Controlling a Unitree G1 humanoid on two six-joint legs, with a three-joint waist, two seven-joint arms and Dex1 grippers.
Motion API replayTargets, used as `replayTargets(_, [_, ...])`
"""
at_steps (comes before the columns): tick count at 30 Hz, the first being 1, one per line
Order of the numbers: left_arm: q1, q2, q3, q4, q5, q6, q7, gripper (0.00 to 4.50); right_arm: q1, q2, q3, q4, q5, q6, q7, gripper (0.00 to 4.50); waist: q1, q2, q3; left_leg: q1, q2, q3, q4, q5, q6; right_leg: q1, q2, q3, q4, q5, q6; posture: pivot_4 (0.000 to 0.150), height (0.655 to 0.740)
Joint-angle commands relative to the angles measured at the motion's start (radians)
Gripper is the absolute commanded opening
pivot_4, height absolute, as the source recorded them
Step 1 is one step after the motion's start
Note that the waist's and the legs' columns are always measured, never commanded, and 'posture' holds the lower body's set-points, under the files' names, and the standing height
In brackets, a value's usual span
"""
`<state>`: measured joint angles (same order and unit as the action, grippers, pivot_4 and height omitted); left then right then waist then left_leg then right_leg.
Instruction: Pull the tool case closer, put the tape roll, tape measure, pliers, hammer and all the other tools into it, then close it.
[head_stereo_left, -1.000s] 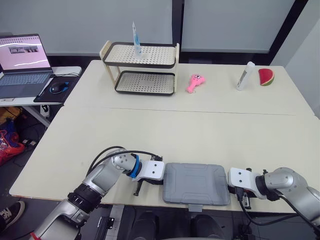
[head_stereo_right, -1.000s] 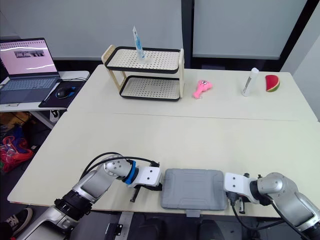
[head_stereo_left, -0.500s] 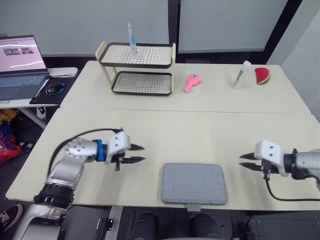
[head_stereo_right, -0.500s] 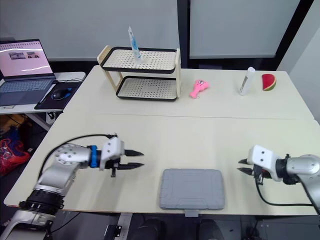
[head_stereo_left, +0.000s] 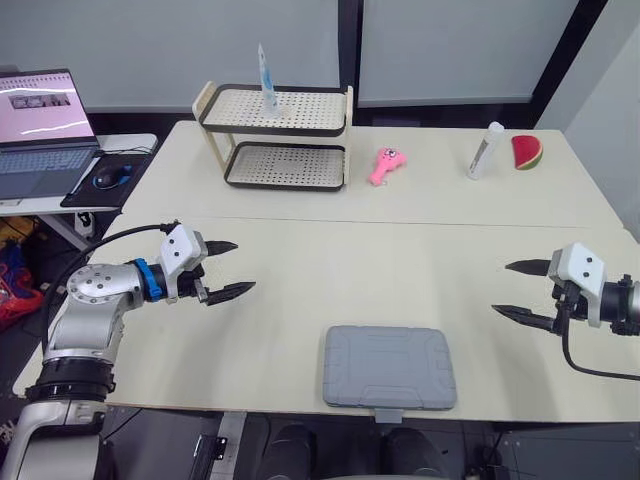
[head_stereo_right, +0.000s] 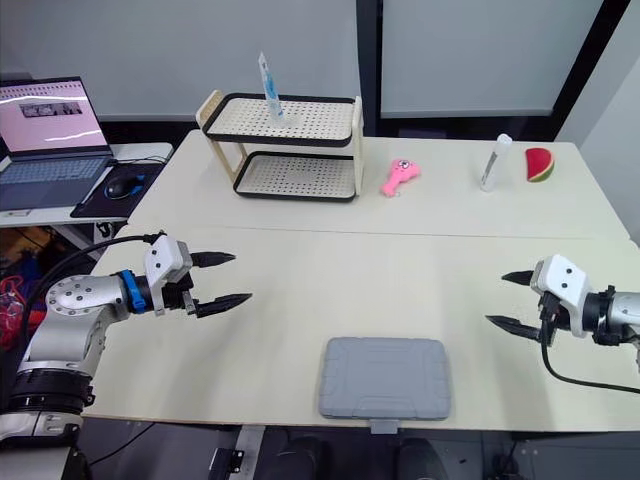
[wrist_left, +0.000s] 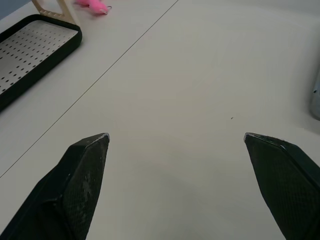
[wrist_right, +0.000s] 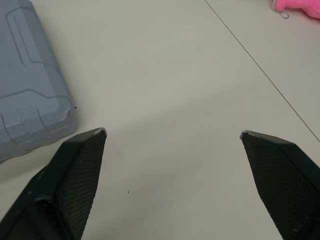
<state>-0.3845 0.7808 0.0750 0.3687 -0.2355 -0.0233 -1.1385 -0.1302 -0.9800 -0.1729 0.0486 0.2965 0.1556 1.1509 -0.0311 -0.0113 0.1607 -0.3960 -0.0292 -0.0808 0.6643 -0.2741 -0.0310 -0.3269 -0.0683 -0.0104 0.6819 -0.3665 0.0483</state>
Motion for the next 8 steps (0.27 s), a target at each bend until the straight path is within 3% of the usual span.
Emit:
replayTargets(1, [-0.010, -0.002, 0.009, 0.005, 0.019, -0.028, 0.031, 4.50, -0.036, 0.010, -0.009, 0.013, -0.007, -0.025, -0.019, 4.48, -0.001, 0.000, 0.000, 0.000, 0.000, 0.000, 0.000, 0.000, 0.000, 0.000, 0.000, 0.000, 0.000, 0.000, 0.000, 0.150, 0.7400])
replayTargets(8, [-0.027, -0.015, 0.000, 0.019, 0.066, -0.046, 0.088, 4.50, -0.058, 0.008, 0.009, 0.053, -0.042, -0.059, -0.019, 4.48, 0.000, 0.000, 0.000, 0.000, 0.000, 0.000, 0.000, 0.000, 0.000, 0.000, 0.000, 0.000, 0.000, 0.000, 0.000, 0.150, 0.7400])
